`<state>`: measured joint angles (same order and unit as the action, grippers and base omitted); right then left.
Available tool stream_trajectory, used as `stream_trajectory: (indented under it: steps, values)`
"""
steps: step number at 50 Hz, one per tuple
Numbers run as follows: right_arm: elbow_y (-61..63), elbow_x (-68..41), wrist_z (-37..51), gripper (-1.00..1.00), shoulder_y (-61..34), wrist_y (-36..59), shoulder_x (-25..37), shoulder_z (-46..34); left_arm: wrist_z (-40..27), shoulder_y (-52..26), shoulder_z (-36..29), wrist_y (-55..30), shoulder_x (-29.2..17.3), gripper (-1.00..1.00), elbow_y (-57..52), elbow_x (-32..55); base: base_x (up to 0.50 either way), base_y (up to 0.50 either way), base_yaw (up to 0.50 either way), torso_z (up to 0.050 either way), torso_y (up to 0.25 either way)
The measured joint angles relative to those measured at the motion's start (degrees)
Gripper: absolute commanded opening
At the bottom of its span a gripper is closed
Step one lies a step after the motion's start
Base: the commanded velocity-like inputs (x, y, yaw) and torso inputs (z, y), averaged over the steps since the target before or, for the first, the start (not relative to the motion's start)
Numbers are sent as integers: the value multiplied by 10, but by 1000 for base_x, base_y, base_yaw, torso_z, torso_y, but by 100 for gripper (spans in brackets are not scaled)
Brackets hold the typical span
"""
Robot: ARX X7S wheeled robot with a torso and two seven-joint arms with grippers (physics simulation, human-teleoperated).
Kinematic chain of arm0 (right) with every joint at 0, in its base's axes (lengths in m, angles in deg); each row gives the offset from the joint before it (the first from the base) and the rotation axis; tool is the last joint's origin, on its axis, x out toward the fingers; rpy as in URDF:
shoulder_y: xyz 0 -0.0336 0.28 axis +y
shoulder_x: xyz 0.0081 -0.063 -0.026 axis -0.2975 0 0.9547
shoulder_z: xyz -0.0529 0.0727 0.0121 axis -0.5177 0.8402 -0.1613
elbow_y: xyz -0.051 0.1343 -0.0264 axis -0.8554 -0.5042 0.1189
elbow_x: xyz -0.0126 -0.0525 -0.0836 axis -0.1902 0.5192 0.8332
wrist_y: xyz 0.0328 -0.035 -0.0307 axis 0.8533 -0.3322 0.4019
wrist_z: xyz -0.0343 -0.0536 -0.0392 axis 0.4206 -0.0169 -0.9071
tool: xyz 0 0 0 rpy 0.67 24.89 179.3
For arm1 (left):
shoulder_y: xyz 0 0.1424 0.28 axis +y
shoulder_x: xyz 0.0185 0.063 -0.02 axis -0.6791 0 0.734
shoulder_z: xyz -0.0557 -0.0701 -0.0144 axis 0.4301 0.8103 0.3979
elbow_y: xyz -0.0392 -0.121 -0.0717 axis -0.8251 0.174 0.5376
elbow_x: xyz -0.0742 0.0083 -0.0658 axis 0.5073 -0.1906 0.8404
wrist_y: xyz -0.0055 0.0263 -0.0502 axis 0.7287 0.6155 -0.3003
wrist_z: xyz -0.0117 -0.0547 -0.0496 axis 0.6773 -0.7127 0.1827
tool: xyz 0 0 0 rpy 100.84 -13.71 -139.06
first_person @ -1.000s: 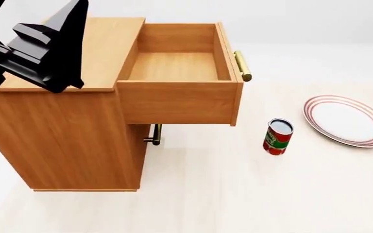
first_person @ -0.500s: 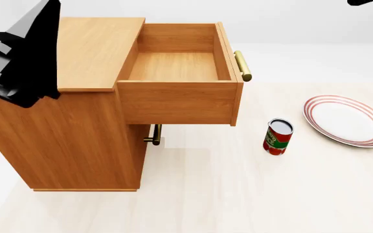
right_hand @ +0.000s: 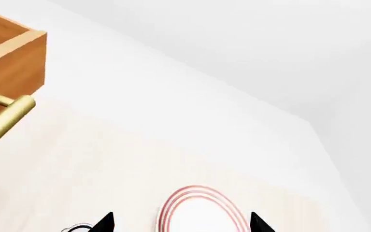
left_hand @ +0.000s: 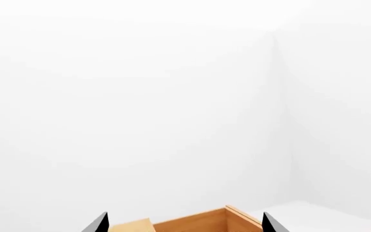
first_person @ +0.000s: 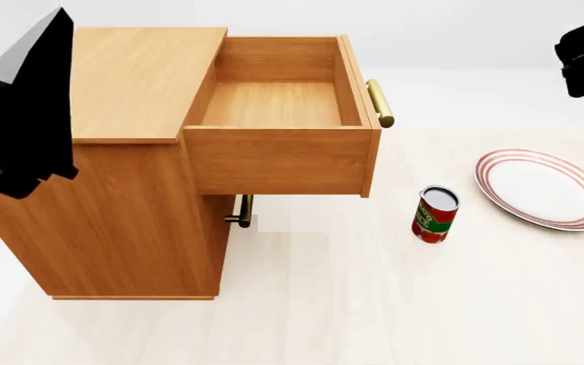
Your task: Put the bowl in the top drawer of the cabinet.
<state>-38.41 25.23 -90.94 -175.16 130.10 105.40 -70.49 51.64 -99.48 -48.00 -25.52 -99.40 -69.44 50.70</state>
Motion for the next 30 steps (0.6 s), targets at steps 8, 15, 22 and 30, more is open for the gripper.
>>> stream_trajectory:
  steps: [8,15,22,30]
  values:
    - [1,21,-80,100,-20,23,32,-89,-8,10,7,5,-4,100,-6,10,0,0,0,0,0]
    - [25,32,-129,100,-33,52,69,-150,-15,17,13,9,-9,100,-10,20,0,0,0,0,0]
    - [62,40,-158,100,-43,85,111,-196,-18,22,15,11,-11,100,-13,23,0,0,0,0,0]
    - [108,46,-169,100,-54,123,162,-229,-15,28,16,12,-8,100,-14,19,0,0,0,0,0]
